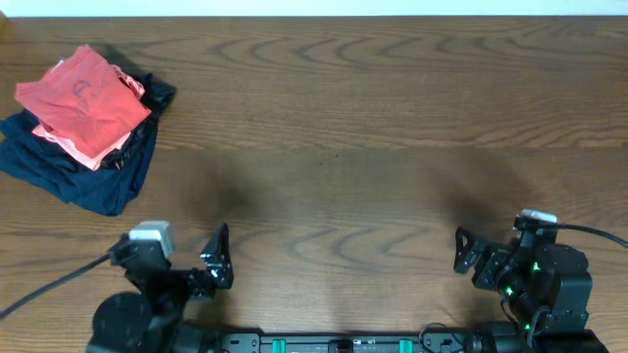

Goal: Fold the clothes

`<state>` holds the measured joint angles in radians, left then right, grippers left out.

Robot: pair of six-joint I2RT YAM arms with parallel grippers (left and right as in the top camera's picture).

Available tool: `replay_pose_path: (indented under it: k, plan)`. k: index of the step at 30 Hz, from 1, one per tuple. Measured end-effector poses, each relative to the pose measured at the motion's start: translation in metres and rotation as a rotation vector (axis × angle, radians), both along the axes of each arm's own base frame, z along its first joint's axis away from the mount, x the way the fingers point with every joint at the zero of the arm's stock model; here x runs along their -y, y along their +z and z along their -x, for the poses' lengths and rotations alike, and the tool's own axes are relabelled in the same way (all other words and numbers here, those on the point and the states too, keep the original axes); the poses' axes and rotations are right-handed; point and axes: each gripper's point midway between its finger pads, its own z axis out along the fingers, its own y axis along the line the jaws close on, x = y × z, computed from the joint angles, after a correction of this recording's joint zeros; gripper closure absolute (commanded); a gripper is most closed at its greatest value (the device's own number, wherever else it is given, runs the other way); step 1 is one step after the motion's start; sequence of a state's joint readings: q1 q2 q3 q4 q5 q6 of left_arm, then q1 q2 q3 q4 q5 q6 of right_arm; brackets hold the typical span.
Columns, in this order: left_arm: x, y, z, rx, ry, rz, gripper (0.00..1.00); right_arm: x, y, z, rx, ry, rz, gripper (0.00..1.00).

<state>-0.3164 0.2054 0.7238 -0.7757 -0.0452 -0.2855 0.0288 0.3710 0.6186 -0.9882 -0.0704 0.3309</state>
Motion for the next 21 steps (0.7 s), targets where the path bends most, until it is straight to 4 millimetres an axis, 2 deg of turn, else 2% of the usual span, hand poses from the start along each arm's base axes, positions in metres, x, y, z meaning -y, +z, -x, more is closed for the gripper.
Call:
replay_pose_path:
  k: [9, 21]
  plan:
    - [-0.001, -0.007, 0.004, -0.028, 0.002, -0.007, 0.02, 0.001, -0.022, 0.021, -0.123, -0.002, 0.002, 0.01]
    - [-0.008, -0.042, 0.020, -0.179, 0.008, -0.059, 0.02, 0.001, -0.023, 0.023, -0.131, -0.002, 0.003, 0.01]
